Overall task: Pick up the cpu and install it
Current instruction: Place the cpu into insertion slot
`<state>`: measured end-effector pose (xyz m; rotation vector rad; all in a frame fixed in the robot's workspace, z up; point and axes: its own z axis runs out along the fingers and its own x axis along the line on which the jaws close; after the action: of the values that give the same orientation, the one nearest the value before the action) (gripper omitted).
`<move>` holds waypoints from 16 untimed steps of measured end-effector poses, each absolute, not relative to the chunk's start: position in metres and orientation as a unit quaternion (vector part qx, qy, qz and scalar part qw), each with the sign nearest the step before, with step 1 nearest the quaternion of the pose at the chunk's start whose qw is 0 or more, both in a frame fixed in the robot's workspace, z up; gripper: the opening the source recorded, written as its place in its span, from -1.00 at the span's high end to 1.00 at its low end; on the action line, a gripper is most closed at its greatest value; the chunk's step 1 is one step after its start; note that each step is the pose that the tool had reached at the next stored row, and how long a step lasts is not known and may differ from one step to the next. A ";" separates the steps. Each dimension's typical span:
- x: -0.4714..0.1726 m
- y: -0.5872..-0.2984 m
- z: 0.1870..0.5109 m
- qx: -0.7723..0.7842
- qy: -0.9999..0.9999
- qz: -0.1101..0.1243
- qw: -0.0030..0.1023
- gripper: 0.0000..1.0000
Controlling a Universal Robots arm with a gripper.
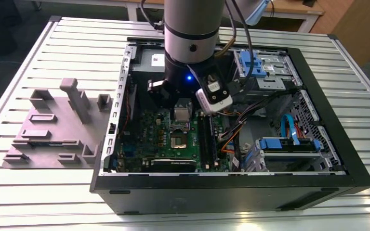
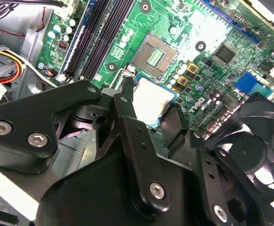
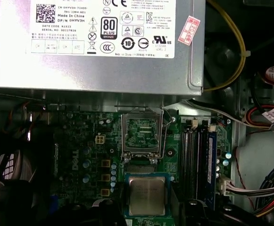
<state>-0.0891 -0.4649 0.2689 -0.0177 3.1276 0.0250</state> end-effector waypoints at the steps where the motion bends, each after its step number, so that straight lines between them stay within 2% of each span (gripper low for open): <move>1: -0.089 -0.465 0.269 -0.006 1.000 0.008 0.007 0.06; 16: -0.091 -0.482 0.251 -0.006 1.000 0.008 0.007 0.06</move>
<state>-0.0906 -0.4821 0.2512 -0.0179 3.1275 0.0242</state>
